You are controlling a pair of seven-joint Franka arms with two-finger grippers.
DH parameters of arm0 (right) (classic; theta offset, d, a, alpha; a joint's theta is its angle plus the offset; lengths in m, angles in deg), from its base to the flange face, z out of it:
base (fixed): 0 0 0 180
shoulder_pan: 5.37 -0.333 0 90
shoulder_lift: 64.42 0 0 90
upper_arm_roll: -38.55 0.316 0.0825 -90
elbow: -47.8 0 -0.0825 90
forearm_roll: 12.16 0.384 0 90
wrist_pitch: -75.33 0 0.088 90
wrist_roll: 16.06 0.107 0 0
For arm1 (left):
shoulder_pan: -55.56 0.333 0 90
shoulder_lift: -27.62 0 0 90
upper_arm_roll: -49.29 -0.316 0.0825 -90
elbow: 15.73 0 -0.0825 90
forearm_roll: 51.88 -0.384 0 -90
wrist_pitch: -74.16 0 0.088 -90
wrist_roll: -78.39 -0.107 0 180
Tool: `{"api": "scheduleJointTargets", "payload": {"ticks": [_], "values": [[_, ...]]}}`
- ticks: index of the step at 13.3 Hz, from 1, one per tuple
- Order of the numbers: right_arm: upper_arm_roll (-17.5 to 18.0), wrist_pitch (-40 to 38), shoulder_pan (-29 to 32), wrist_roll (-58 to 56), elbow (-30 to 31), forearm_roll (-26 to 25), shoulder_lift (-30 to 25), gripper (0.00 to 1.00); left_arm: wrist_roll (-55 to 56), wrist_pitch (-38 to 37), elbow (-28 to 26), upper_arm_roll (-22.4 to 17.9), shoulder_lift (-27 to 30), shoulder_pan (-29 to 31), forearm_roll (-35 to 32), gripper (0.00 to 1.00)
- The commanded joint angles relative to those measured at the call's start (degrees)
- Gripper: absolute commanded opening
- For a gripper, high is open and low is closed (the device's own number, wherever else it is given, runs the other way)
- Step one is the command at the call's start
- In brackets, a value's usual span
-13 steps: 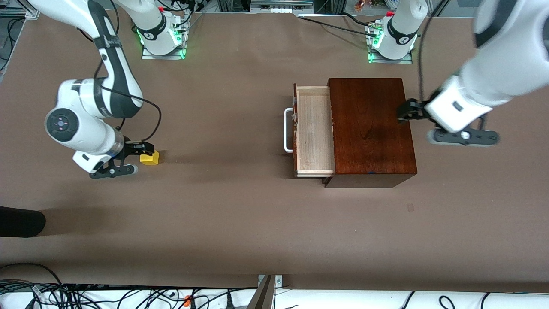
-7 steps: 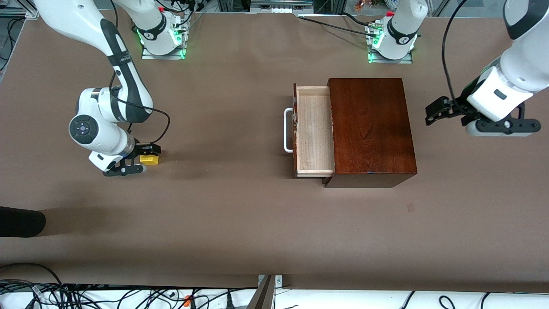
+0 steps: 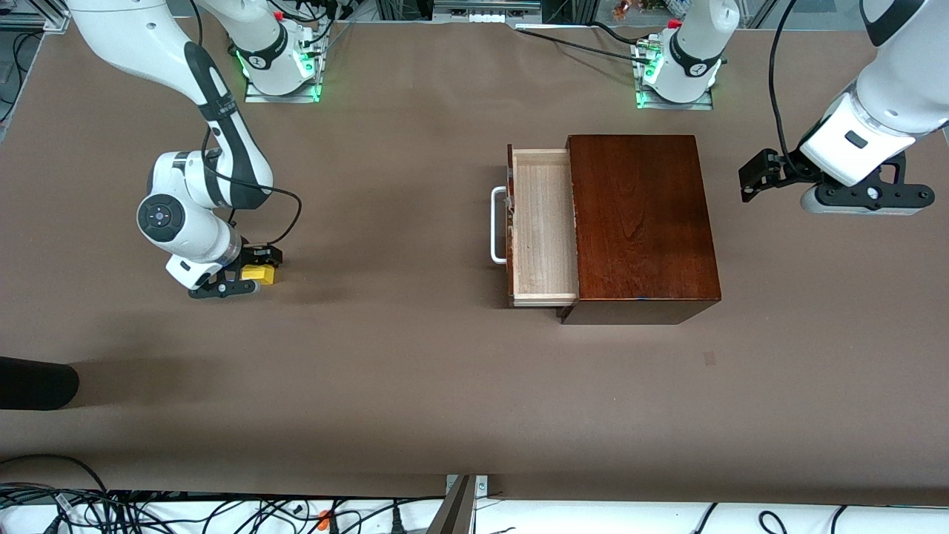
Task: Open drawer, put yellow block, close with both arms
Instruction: 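Grasp the yellow cube with the right gripper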
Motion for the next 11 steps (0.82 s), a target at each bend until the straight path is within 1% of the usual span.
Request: {"api": "scheduleJointTargets", "payload": {"ticks": [1, 2, 4, 7, 9, 10, 11], "values": [[0.2, 1.6, 0.4, -0.1, 0.3, 0.9, 0.4, 0.76, -3.9, 0.4, -1.5, -0.1, 1.6, 1.2, -0.8, 1.0], [0.2, 1.6, 0.4, -0.1, 0.3, 1.0, 0.5, 0.72, -3.9, 0.4, -1.5, 0.0, 1.6, 1.8, -0.3, 1.0], [0.2, 1.6, 0.5, -0.1, 0.2, 0.9, 0.5, 0.57, -3.9, 0.4, -1.4, 0.0, 1.6, 1.8, 0.0, 1.0], [0.2, 1.5, 0.5, -0.9, 0.1, 0.9, 0.5, 0.22, -3.9, 0.5, -1.4, -0.1, 1.6, 1.9, 0.0, 1.0], [0.3, 1.1, 0.4, -2.0, -0.3, 0.7, 0.1, 0.0, -3.9, 0.5, -1.4, -0.1, 1.6, 1.9, 0.0, 1.0], [0.5, 0.3, 0.4, -3.6, -0.4, 0.7, -0.7, 0.0, -3.9, 0.5, -1.4, -0.1, 1.6, 1.9, 0.0, 1.0], [1.5, -2.2, 0.3, -4.4, -0.8, 0.7, -2.1, 0.0, -3.9, 0.5, -1.4, -0.1, 1.6, 1.9, 0.0, 1.0]]}}
